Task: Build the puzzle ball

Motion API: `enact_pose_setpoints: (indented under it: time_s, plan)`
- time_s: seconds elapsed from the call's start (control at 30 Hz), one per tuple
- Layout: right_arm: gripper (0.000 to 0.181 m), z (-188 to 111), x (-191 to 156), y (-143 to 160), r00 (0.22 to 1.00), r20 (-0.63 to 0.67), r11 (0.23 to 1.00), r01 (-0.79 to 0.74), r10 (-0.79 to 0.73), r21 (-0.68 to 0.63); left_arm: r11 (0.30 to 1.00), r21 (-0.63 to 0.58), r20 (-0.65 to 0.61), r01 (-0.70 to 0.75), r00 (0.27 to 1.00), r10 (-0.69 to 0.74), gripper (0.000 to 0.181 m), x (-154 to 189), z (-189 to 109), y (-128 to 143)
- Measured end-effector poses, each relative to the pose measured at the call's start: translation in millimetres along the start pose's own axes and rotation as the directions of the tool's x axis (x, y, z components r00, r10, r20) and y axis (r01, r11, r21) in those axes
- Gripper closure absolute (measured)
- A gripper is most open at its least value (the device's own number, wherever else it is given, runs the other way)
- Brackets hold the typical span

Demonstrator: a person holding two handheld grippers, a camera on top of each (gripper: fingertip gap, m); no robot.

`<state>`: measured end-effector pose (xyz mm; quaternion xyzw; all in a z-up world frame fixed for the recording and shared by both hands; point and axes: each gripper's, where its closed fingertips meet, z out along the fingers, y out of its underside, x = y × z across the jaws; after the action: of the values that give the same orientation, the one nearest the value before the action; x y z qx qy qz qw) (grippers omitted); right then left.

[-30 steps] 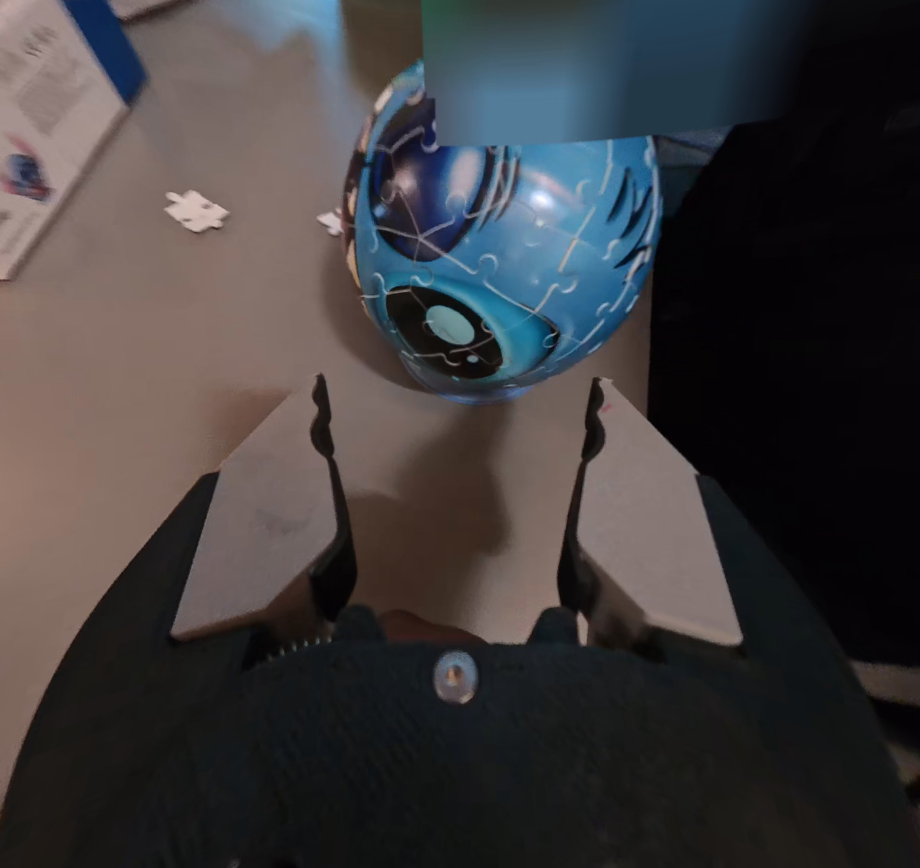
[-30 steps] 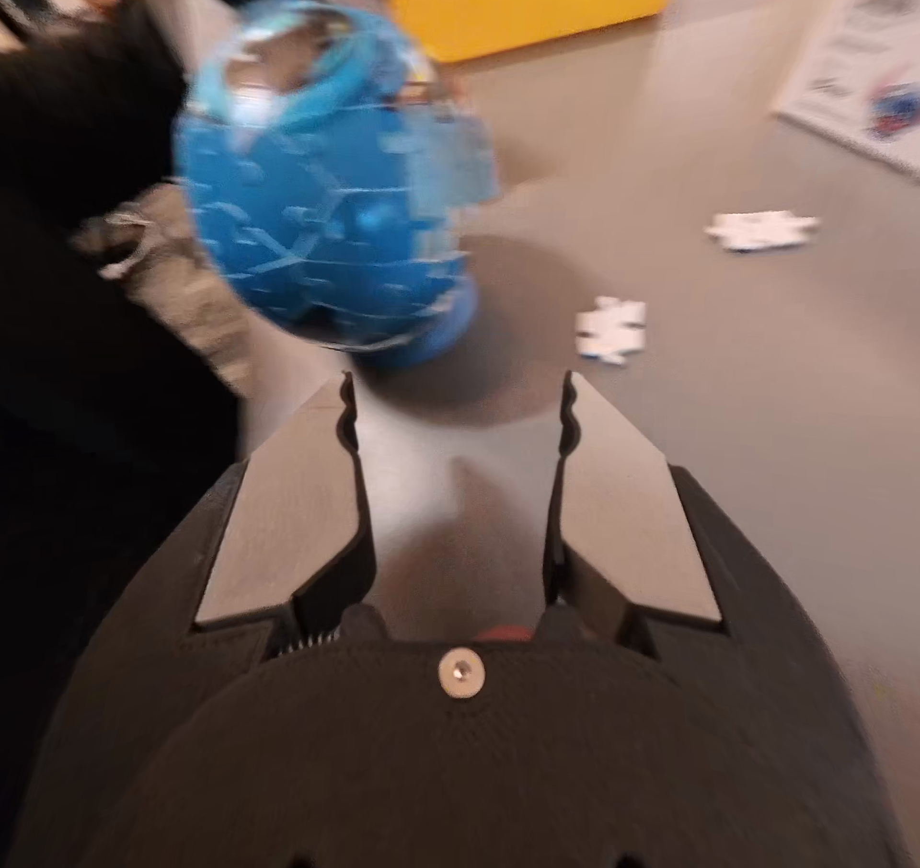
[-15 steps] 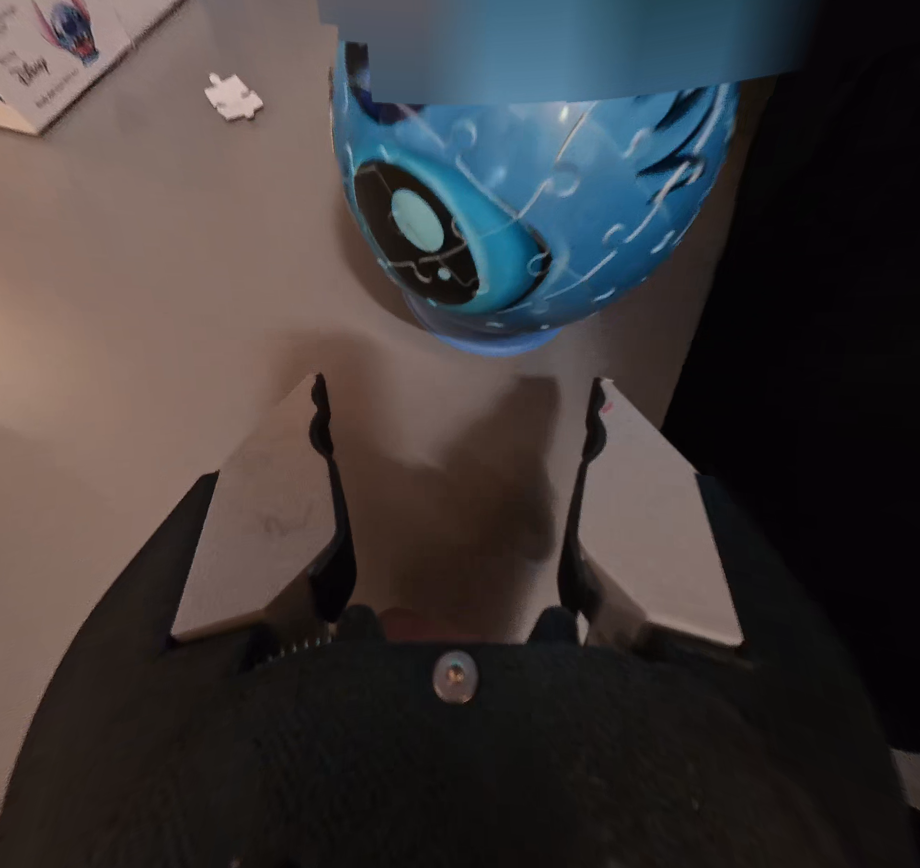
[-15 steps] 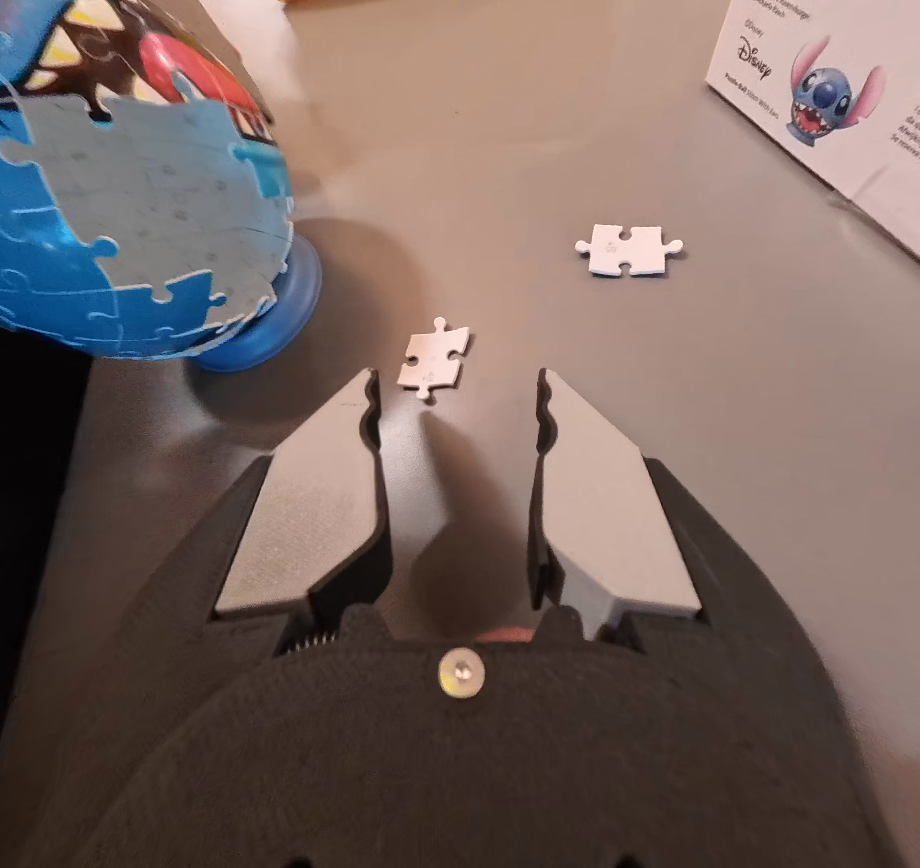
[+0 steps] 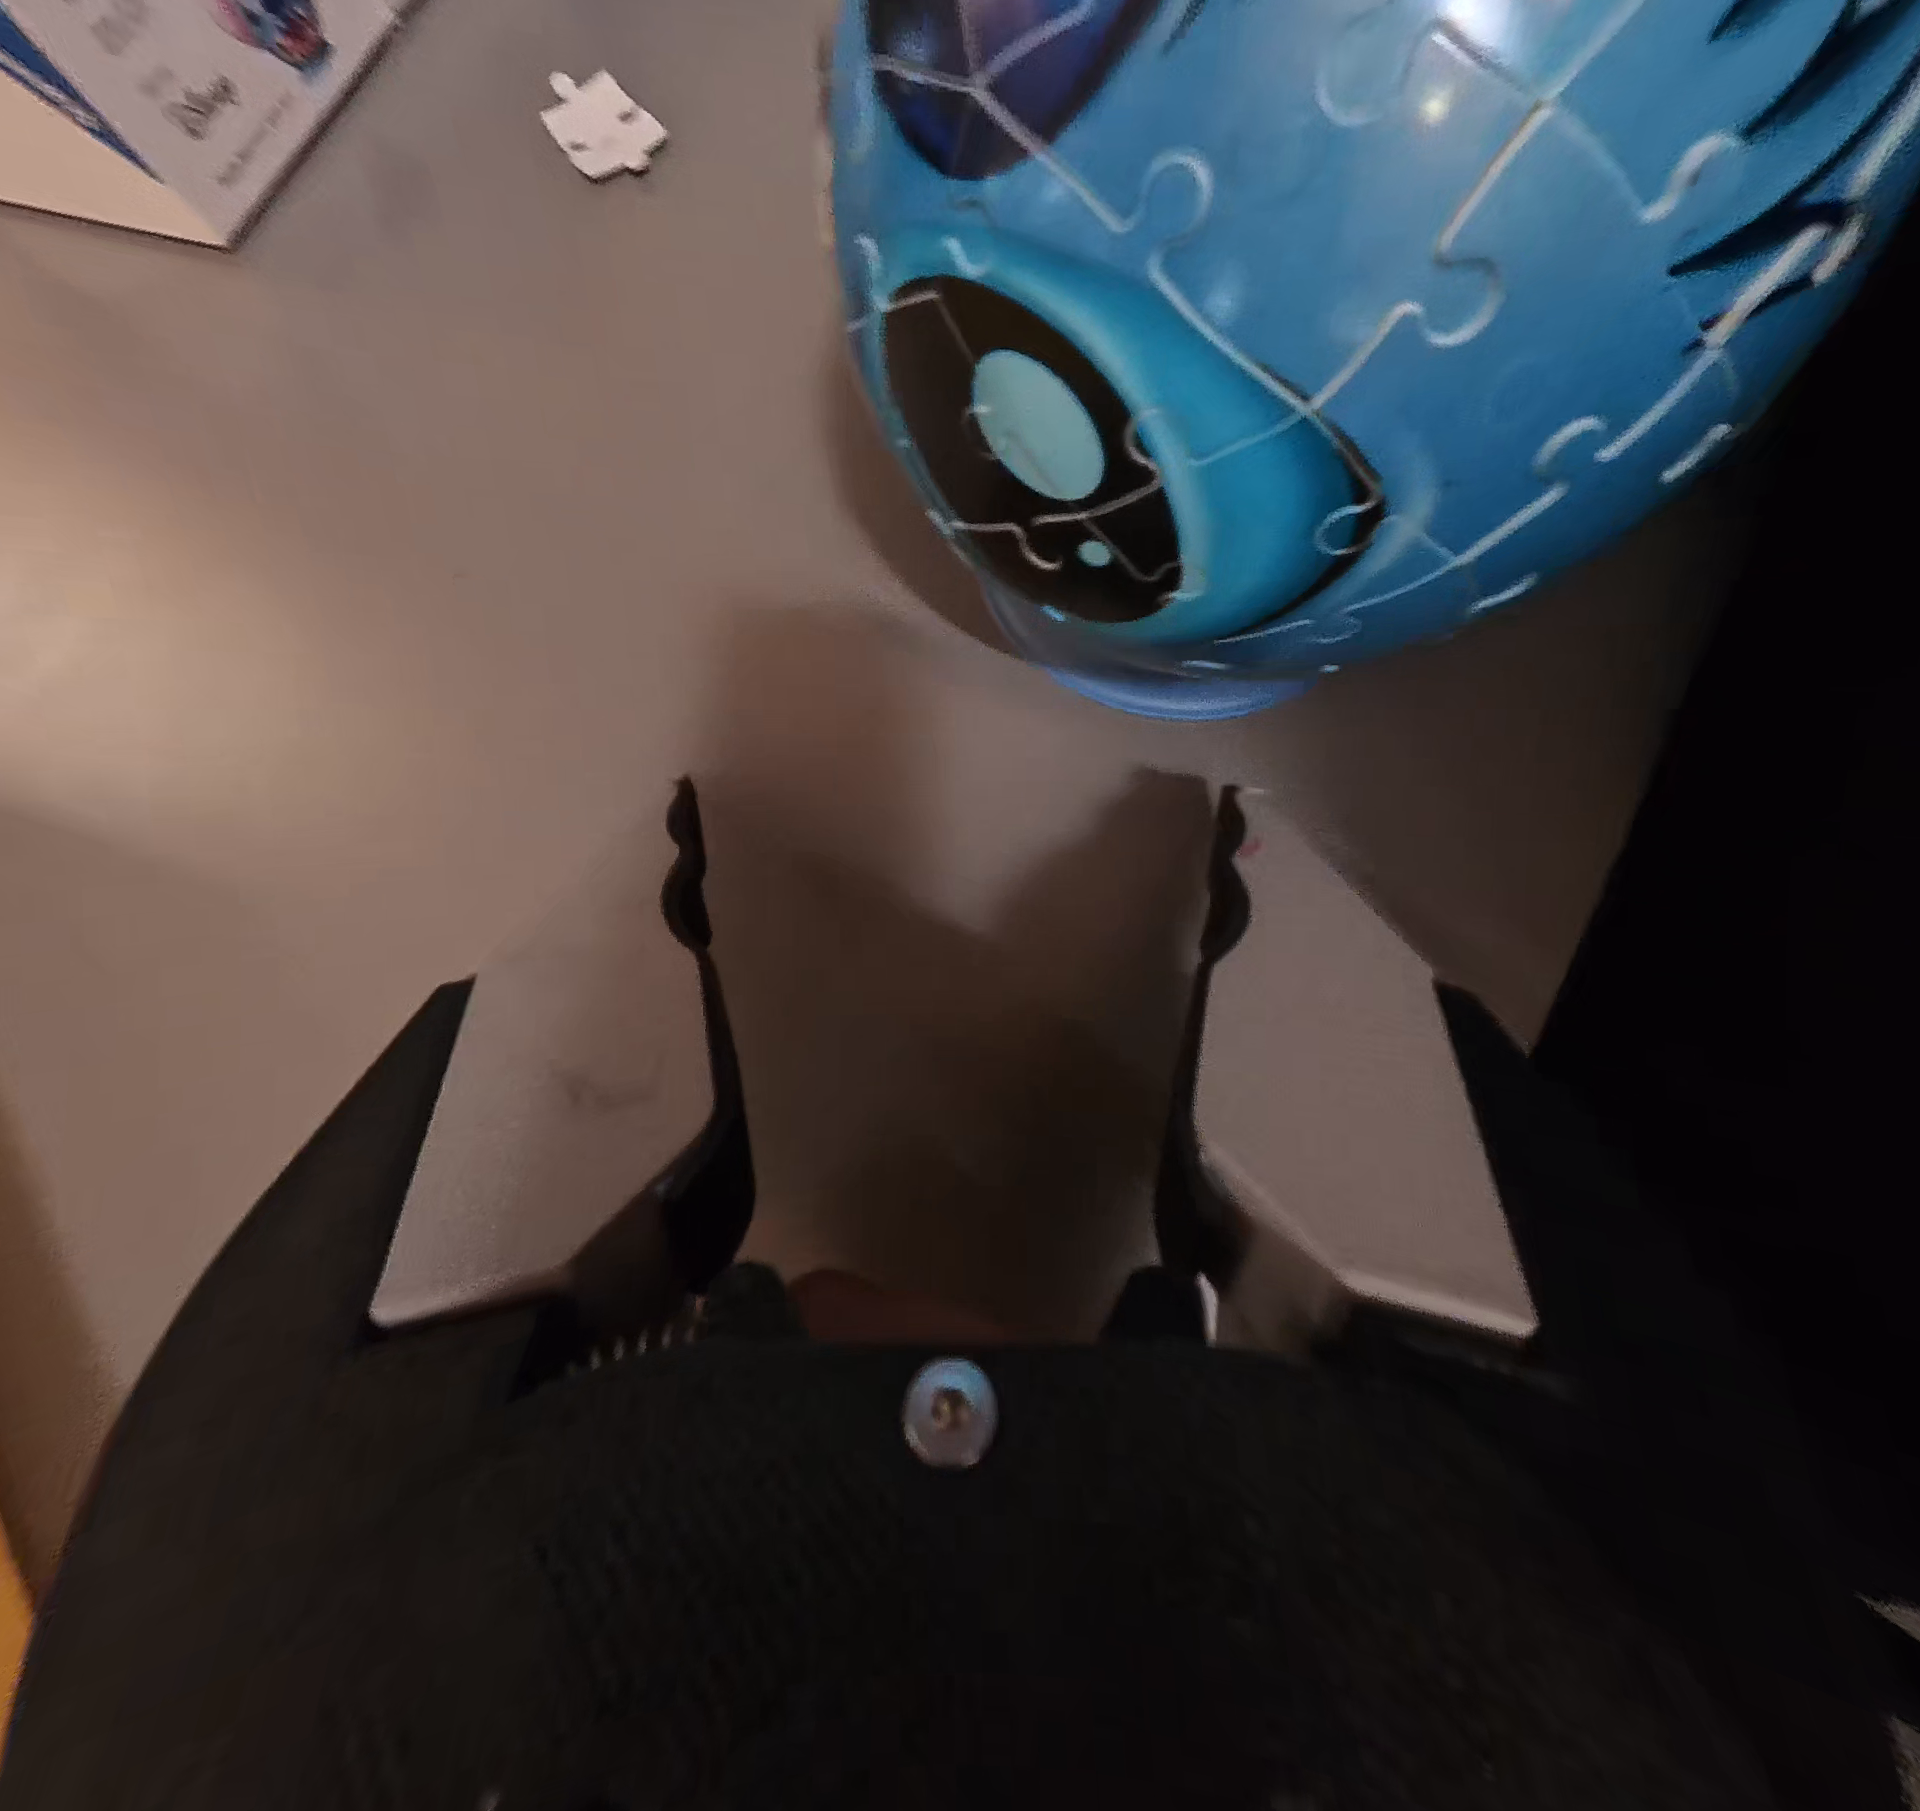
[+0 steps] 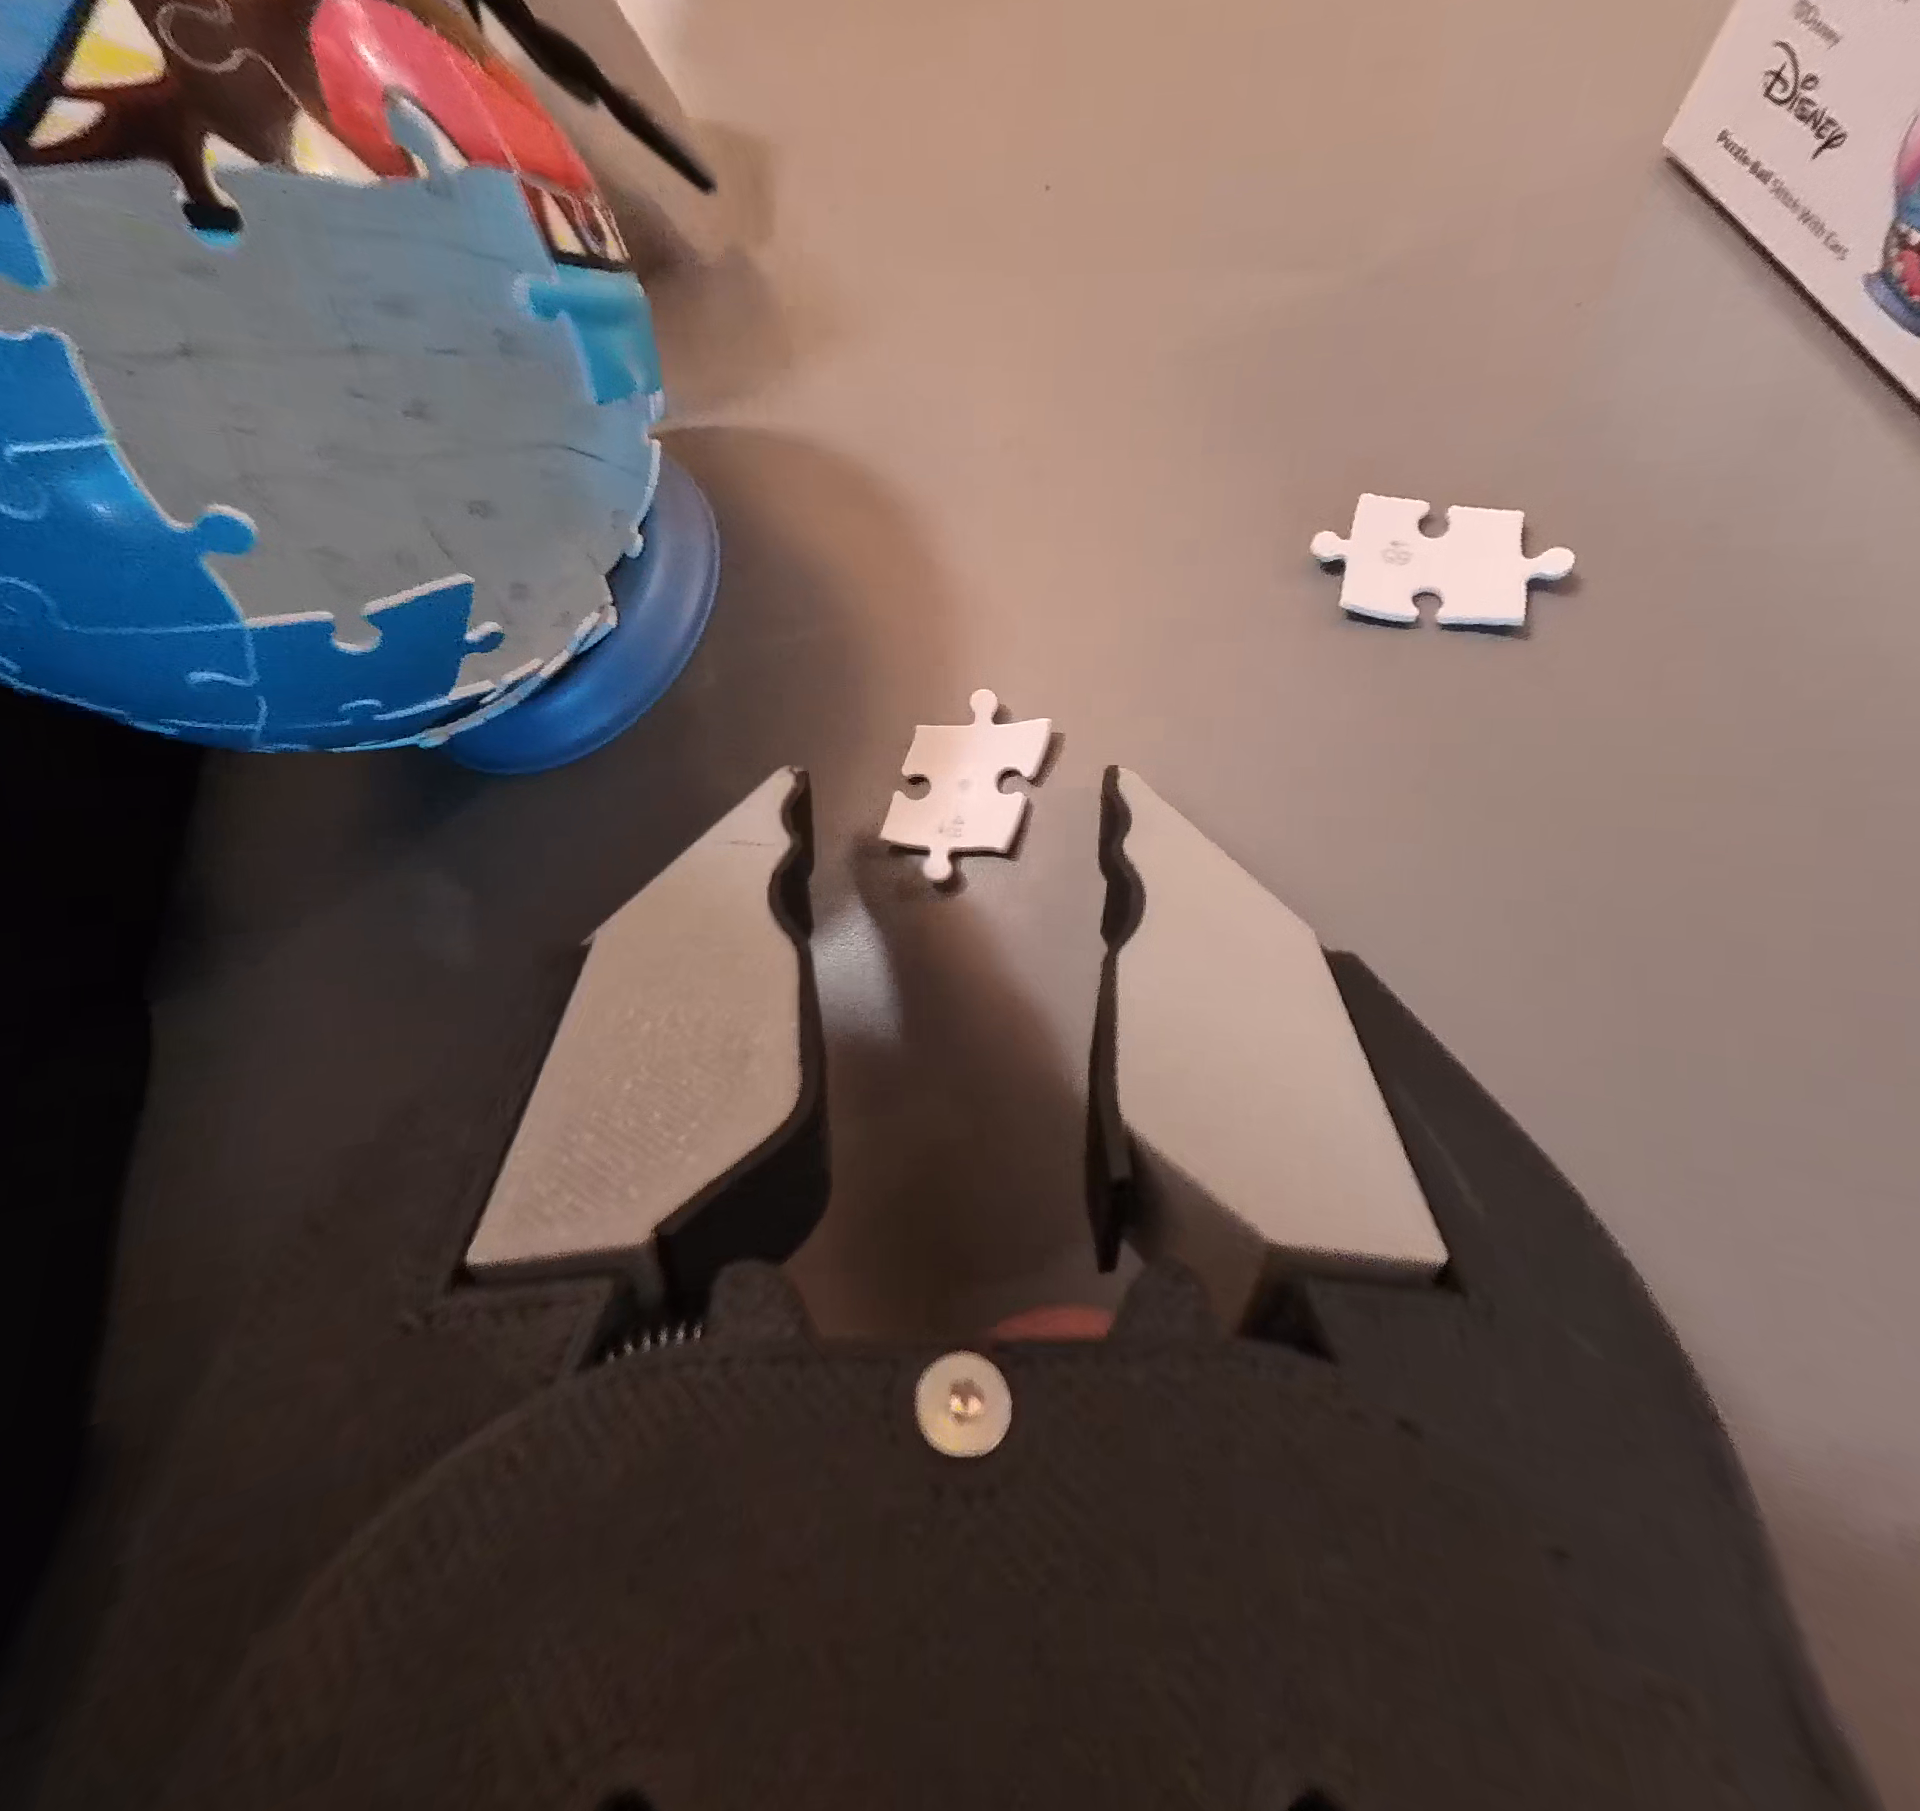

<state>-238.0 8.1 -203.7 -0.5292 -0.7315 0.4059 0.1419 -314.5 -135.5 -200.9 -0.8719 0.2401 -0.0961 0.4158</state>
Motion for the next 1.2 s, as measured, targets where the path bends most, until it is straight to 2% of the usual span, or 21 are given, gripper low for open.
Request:
enact_pose_setpoints:
  time_s: [0.1,0.17,0.27,0.4,0.47,0.63,0.7,0.73,0.77,0.87,0.9,0.97,1.03,1.1,1.17,1.2]
  plan:
    - [0.132,2,1,2,0.997,-0.053,0.999,0.053,-0.053,-0.008,0.997,0.047,0.020,0.062,0.998,-0.063,0.088,-14,-6,-4]
    - [0.130,3,1,2,0.994,-0.071,0.997,0.078,-0.079,-0.016,0.989,0.031,0.046,0.141,0.989,-0.143,0.090,-26,-4,0]
    - [0.129,5,1,0,0.993,-0.080,0.996,0.084,-0.085,-0.016,0.984,-0.008,0.134,0.175,0.976,-0.173,0.092,-47,0,6]
    - [0.144,8,1,-1,0.990,-0.095,0.994,0.105,-0.107,-0.025,0.979,-0.043,0.184,0.201,0.964,-0.190,0.096,-62,2,1]
    - [0.155,9,2,-1,0.986,-0.115,0.992,0.120,-0.123,-0.032,0.977,-0.074,0.237,0.202,0.955,-0.180,0.103,-74,1,-4]
    - [0.157,10,-4,0,0.983,-0.092,0.987,0.157,-0.160,-0.037,0.966,-0.209,0.309,0.150,0.948,-0.080,0.106,-93,-9,-19]
    - [0.157,9,-5,-2,0.980,-0.092,0.985,0.173,-0.175,-0.025,0.967,-0.222,0.319,0.124,0.947,-0.049,0.107,-99,-9,-33]
    - [0.173,8,-6,-4,0.978,-0.085,0.982,0.191,-0.191,-0.012,0.969,-0.218,0.307,0.115,0.951,-0.044,0.109,-100,-8,-42]
    - [0.181,5,-6,-8,0.973,-0.089,0.977,0.214,-0.213,0.009,0.972,-0.210,0.284,0.104,0.958,-0.041,0.111,-100,-5,-52]
    - [0.181,-1,7,-15,0.958,-0.148,0.968,0.252,-0.247,0.016,0.984,-0.144,0.170,0.103,0.982,-0.078,0.121,-99,7,-85]
    - [0.173,-3,16,-12,0.954,-0.183,0.971,0.240,-0.239,-0.016,0.978,-0.172,0.139,0.117,0.986,-0.093,0.125,-102,13,-85]
    - [0.161,-13,21,-10,0.953,-0.199,0.973,0.230,-0.229,-0.022,0.961,-0.243,0.135,0.133,0.986,-0.102,0.121,-111,23,-80]
    - [0.144,-25,-2,-9,0.954,-0.089,0.957,0.290,-0.287,0.029,0.957,-0.264,0.116,0.119,0.989,-0.091,0.120,-113,27,-77]
    - [0.135,-30,-21,0,0.925,-0.006,0.924,0.381,-0.381,0.037,0.959,-0.254,0.124,0.125,0.988,-0.096,0.120,-115,26,-77]
    - [0.127,-23,-32,8,0.882,0.055,0.884,0.468,-0.468,0.019,0.962,-0.232,0.122,0.142,0.986,-0.116,0.121,-115,24,-77]
    - [0.129,-18,-38,11,0.855,0.097,0.859,0.511,-0.510,0.009,0.963,-0.226,0.125,0.147,0.985,-0.121,0.121,-115,24,-77]
